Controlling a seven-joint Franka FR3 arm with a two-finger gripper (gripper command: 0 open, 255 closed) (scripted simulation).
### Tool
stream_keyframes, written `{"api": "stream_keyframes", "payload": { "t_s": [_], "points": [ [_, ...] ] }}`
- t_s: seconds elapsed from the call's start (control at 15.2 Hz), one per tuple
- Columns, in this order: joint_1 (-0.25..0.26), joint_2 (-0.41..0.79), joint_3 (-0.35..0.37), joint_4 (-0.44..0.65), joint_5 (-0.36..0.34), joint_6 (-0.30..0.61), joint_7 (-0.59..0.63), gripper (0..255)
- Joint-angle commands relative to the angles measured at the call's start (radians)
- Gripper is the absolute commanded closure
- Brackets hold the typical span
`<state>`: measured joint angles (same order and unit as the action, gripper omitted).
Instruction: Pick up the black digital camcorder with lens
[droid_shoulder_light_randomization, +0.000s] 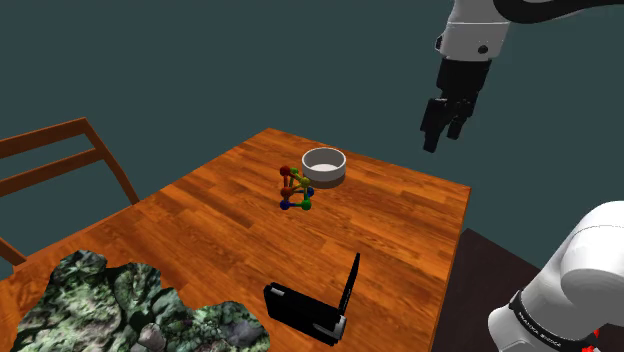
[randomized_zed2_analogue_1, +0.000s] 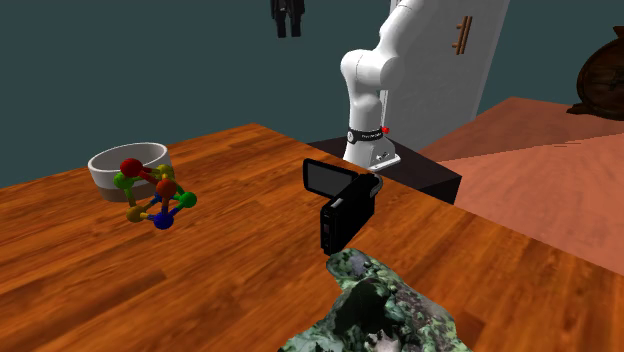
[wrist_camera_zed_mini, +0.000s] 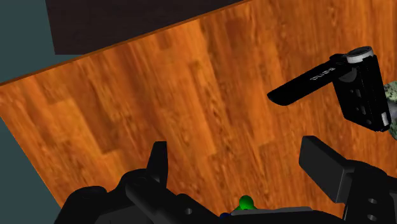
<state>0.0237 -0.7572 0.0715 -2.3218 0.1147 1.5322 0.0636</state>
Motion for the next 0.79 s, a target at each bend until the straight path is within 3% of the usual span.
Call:
{"api": "stream_keyframes", "payload": {
  "t_s": [0.0,0.73],
  "points": [
    [0.0,0.0,0.0,0.0,0.0,0.0,0.0,0],
    [0.11,0.128,0.198,-0.103,0.106,0.267,0.074,0]
  ]
}}
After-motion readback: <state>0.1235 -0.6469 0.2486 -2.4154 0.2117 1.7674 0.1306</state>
